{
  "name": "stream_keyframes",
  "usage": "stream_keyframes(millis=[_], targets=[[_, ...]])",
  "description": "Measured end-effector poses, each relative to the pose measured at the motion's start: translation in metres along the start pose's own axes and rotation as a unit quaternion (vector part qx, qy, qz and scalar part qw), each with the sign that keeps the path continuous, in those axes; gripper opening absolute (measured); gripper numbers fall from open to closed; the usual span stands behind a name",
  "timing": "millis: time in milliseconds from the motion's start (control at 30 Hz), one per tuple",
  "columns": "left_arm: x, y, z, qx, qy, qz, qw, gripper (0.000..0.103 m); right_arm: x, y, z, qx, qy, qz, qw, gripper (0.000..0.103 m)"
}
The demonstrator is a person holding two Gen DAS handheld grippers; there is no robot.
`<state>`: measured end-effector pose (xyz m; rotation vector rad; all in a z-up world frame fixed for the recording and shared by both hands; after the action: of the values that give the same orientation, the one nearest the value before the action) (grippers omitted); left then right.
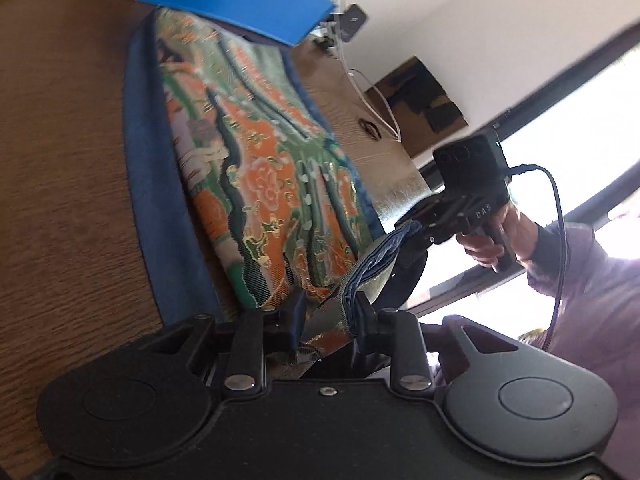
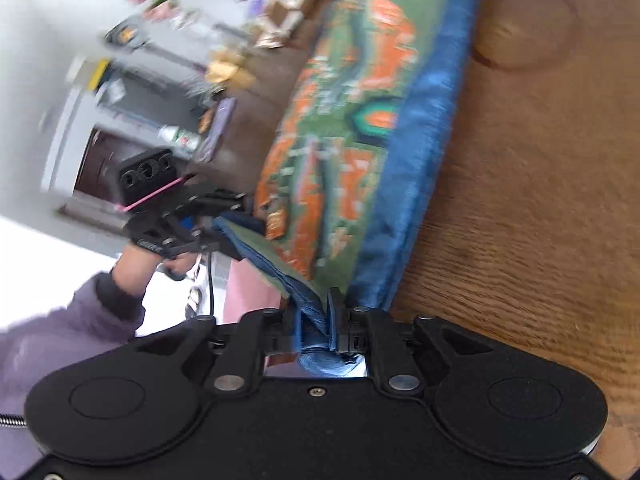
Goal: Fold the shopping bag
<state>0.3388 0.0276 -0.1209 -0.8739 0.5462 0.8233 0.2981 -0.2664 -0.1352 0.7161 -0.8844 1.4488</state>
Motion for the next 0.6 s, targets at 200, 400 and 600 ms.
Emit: stream_keyframes(millis=[200,400,600], targets=[[0.006,-0.005,-0.003,0.012,0.000,0.027,0.9996,0.025,0.048,0.027,0.030,-0.091,0.135,0.231,0.959,0.044],[0.010,-0.010,-0.007,0.024,0.003,0.050,0.9985,0.025,0.112,0.090,0.033,-0.177,0.220,0.511,0.812,0.044],[0.008,-0.012,-0.007,0.023,0.000,0.052,0.9984,0.025,0.105,0.088,-0.021,-0.125,0.253,0.590,0.757,0.029]])
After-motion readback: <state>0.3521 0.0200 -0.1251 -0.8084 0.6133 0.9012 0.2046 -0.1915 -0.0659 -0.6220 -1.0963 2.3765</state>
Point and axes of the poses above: each gripper's, at about its wrist camera, not at the fingertips, and z roughly against the way its jaws point, x to its left, y to its underside, the point moved 6 cm from there along -z, roughly the way its jaws point, and after that the axes turned 3 degrees about -z, right-handed, at the moved point
